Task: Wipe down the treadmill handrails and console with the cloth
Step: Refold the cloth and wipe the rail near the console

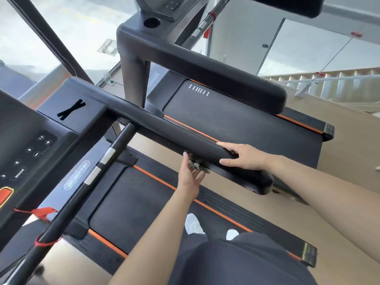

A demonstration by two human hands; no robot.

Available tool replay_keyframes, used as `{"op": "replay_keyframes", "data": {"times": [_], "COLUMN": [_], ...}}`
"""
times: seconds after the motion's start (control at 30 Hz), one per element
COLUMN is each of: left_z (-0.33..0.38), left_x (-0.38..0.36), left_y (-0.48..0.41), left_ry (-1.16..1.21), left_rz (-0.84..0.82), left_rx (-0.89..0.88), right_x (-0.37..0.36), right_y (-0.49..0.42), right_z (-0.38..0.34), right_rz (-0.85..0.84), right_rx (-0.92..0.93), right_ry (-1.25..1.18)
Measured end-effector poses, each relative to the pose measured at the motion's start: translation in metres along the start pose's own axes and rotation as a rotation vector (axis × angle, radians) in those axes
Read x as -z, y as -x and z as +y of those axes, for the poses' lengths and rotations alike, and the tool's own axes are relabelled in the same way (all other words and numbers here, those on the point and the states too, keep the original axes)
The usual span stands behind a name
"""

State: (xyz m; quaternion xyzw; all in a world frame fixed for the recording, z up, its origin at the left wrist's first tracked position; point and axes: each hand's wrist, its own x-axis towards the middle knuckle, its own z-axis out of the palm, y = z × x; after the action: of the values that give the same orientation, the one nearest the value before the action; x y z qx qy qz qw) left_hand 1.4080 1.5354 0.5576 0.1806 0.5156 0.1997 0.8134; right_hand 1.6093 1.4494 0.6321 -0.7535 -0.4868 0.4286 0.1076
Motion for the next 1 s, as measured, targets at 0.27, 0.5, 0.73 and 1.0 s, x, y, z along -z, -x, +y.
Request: {"op": "replay_keyframes", "data": {"times": [0.27,0.5,0.73,1.0], "left_z": [-0.042,-0.082,-0.125,-0.163], "left_x": [-0.027,-0.051,-0.067,-0.082], "left_y": [0.027,0.051,0.064,0.082], "left_ry": [-0.020,-0.036,-0.063,-0.067], "left_rz": [0.032,0.038,-0.016,-0.059], "left_rx": [0.000,0.012,0.043,0.133], "right_x": [0.010,0.001,-0.007,-0.012], "right_y": [0.058,0.091,0.107,0.120], "right_z": [0.061,0.085,0.086,0.116], "right_rz": [0.010,0.065,0.130,0.177], "right_rx": [-0.042,-0.007,0.081,0.085], "right_ry": [-0.080,-0.232,-0.288,-0.417]}}
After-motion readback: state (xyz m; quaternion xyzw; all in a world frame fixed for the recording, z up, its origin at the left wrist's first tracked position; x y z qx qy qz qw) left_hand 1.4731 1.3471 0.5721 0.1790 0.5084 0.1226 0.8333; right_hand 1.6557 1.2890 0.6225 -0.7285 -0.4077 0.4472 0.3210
